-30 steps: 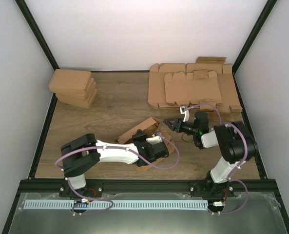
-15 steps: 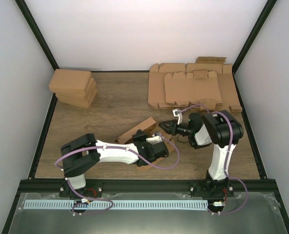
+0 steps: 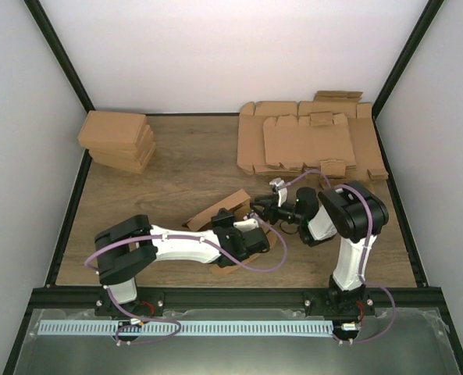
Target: Fold the paper box
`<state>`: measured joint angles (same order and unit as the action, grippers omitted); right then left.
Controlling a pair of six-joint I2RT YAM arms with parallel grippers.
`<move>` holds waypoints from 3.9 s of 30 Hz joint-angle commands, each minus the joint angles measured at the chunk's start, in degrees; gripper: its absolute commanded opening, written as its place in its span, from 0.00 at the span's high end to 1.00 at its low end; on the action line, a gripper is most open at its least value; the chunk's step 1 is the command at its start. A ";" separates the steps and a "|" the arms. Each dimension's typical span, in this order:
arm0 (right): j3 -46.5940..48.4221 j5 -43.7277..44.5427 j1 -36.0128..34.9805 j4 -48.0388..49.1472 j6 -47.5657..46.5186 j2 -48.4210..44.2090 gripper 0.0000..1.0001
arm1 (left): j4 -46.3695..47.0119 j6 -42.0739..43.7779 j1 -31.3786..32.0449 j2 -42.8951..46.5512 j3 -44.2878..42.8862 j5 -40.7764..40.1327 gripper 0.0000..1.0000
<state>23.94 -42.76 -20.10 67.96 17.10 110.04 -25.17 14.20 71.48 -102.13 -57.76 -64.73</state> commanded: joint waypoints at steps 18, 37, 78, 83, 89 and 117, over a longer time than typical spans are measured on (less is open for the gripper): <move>-2.34 3.54 -2.65 0.09 -7.49 -3.89 0.55 | 1.26 0.74 1.11 0.87 1.08 3.32 0.96; 2.78 6.34 -3.85 -6.11 -9.58 -1.89 0.44 | 1.53 1.23 1.60 -0.42 0.81 3.82 0.96; -0.47 31.68 -17.11 -8.52 -8.90 -9.53 0.99 | 1.29 -21.54 -36.85 17.59 -7.46 84.24 0.22; 0.84 34.14 -18.82 -11.37 -8.51 -9.12 0.99 | 5.90 -21.81 -37.24 16.85 -3.60 85.50 0.20; -0.08 36.84 -21.33 -12.38 -6.70 -10.54 0.98 | 15.43 -26.84 -39.80 19.40 5.33 88.42 0.15; 0.96 36.84 -21.83 -6.81 -6.99 -3.06 0.86 | 25.21 -26.85 -41.25 6.01 8.58 99.31 0.31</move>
<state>24.36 -6.48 -41.41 59.27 10.17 105.95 -1.74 -13.30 30.30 -93.60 -49.50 33.41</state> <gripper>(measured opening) 0.129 0.711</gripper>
